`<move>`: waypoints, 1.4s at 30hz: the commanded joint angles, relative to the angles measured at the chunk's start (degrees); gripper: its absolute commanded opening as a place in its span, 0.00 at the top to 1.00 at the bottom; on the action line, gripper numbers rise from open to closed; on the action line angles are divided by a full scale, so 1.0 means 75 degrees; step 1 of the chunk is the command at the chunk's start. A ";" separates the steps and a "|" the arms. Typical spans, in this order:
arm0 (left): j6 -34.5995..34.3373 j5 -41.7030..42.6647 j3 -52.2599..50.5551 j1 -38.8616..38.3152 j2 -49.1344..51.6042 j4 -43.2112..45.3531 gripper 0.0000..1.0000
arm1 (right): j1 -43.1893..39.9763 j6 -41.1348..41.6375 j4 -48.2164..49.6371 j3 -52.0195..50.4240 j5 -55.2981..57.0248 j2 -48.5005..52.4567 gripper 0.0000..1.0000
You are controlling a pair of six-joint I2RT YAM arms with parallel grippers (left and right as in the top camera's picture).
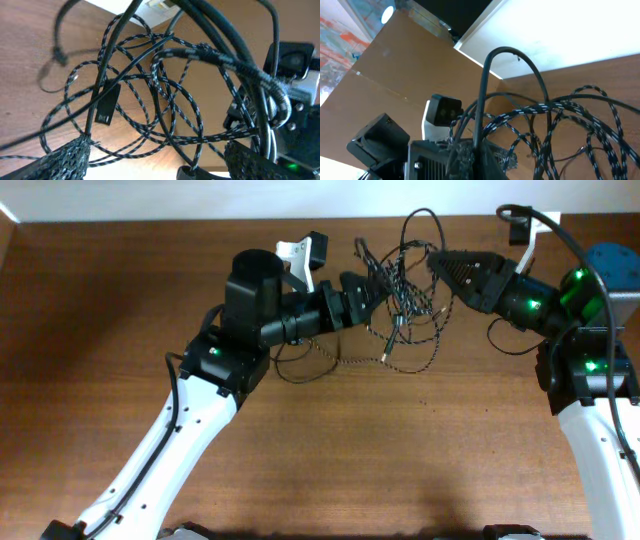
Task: Untangle cables
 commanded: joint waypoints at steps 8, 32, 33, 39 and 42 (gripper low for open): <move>-0.0513 -0.0632 0.0122 0.0207 -0.0047 0.2611 0.01 | 0.0003 -0.0143 -0.0102 0.0146 -0.0090 -0.0111 0.96; -0.5240 -0.0898 0.0122 -0.0609 -0.0038 -0.1306 1.00 | 0.0918 -0.2413 -0.1670 0.0143 0.1760 -0.0105 0.96; -0.5234 -0.0583 0.0122 -0.0609 -0.0038 -0.1309 1.00 | 0.0918 -0.2987 -0.2087 0.0143 0.2958 -0.0105 0.96; -0.0152 0.2247 0.0122 -0.0341 -0.0041 -0.1652 1.00 | 0.0915 -0.2973 -0.3506 0.0143 0.9058 -0.0102 0.96; 0.3191 0.1594 0.0122 0.0586 -0.0041 -0.4876 1.00 | 0.0901 -0.2885 -0.3599 0.0143 1.1004 -0.0102 0.95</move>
